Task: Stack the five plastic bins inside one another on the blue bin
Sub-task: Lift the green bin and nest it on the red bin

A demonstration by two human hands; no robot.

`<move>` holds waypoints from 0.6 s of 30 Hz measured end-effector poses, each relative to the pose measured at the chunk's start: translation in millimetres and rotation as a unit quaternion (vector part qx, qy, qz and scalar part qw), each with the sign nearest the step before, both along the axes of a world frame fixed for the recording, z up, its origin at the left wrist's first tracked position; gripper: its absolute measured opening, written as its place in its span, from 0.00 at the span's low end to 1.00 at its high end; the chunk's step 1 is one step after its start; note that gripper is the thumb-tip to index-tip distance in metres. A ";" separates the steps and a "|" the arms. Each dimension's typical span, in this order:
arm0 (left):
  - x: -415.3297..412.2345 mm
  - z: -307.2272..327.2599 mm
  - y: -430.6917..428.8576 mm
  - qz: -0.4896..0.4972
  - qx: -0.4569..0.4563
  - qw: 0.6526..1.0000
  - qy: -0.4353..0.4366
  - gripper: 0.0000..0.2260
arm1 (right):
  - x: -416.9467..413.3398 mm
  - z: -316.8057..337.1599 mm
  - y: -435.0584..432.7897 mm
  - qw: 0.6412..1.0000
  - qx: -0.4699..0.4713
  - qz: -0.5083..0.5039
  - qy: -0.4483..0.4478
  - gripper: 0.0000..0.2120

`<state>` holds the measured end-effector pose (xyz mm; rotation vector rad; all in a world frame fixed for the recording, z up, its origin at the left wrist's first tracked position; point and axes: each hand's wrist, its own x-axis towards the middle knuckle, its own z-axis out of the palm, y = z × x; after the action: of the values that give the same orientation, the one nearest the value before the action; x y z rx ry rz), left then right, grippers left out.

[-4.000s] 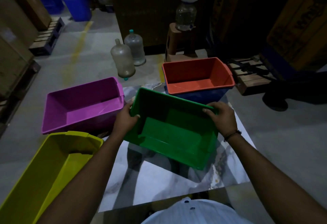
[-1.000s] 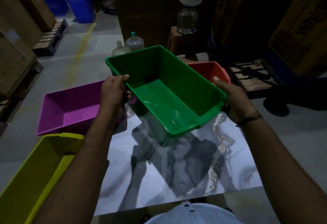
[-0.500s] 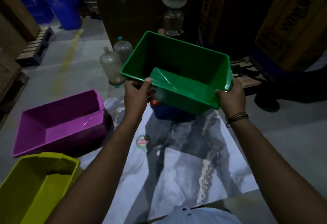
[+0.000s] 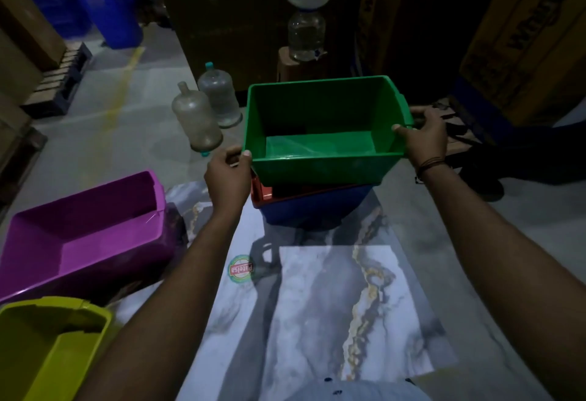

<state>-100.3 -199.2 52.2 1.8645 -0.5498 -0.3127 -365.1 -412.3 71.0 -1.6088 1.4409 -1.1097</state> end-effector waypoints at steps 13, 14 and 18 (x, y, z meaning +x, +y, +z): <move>-8.3 -20.9 -7.7 0.074 0.024 0.997 -0.001 0.03 | 20.4 -29.5 -31.5 0.995 -0.002 0.067 0.074 0.20; -10.9 -23.4 -6.9 0.080 0.028 0.996 -0.007 0.03 | 19.2 -31.4 -30.5 0.995 -0.009 0.059 0.077 0.20; -18.4 -28.5 -7.3 0.117 0.024 0.992 -0.036 0.02 | 16.0 -37.9 -31.0 0.992 -0.038 0.050 0.110 0.17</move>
<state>-118.7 -206.4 23.8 1.9693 -0.3685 -0.1043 -349.1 -443.3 33.1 -1.8848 1.4523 -0.9642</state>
